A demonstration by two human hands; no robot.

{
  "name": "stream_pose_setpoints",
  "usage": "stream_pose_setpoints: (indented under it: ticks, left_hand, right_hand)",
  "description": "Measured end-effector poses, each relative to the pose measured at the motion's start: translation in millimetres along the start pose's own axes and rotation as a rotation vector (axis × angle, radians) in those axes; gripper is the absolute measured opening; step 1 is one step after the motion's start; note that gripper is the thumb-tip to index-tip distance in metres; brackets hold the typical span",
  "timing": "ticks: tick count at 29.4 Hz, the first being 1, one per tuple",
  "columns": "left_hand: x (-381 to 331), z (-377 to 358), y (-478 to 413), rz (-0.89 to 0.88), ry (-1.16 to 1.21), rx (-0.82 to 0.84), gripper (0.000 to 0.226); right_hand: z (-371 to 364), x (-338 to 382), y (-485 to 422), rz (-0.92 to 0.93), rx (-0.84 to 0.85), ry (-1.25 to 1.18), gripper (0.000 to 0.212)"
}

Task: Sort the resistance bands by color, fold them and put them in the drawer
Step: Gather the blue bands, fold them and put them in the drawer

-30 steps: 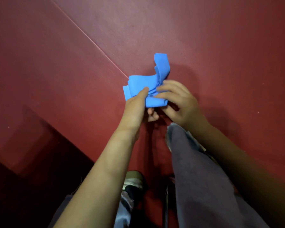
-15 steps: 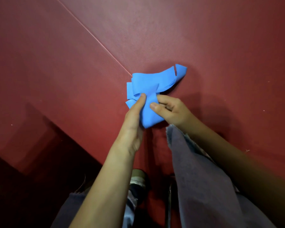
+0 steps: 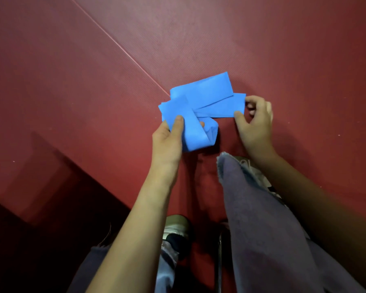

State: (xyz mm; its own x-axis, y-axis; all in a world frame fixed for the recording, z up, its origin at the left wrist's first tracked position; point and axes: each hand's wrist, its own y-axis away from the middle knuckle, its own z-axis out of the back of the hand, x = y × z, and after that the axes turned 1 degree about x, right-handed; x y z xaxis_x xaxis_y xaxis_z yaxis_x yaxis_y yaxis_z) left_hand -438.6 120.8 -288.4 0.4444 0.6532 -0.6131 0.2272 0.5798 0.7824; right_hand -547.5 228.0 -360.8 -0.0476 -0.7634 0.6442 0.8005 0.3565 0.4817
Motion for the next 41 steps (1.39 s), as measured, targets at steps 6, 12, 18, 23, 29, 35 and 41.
stream_pose_setpoints:
  ticks: [6,12,18,23,29,35,41]
  left_hand:
    - [3,-5,7,-0.091,-0.067,-0.017,0.023]
    - [6,-1,11,-0.108,-0.082,-0.019,0.019]
    - [-9,10,12,-0.246,0.04,-0.223,0.03]
    - [-26,21,14,-0.372,0.122,-0.296,0.03]
    - [-25,12,17,-0.284,0.099,-0.095,0.017]
    - [-29,5,15,-0.134,0.311,0.112,0.025]
    - [-25,-10,15,-0.006,0.273,0.21,0.025]
  right_hand:
    - [5,-2,-16,0.049,0.088,0.281,0.056]
    - [4,7,-19,0.136,0.104,0.271,0.01]
    - [21,70,24,0.002,0.371,-0.448,0.023]
    - [51,104,55,0.175,0.819,-0.566,0.046]
    - [39,115,54,0.176,0.897,-0.557,0.036]
    - [44,107,48,0.03,0.971,-0.747,0.046]
    - [38,100,36,0.567,0.178,0.019,0.013]
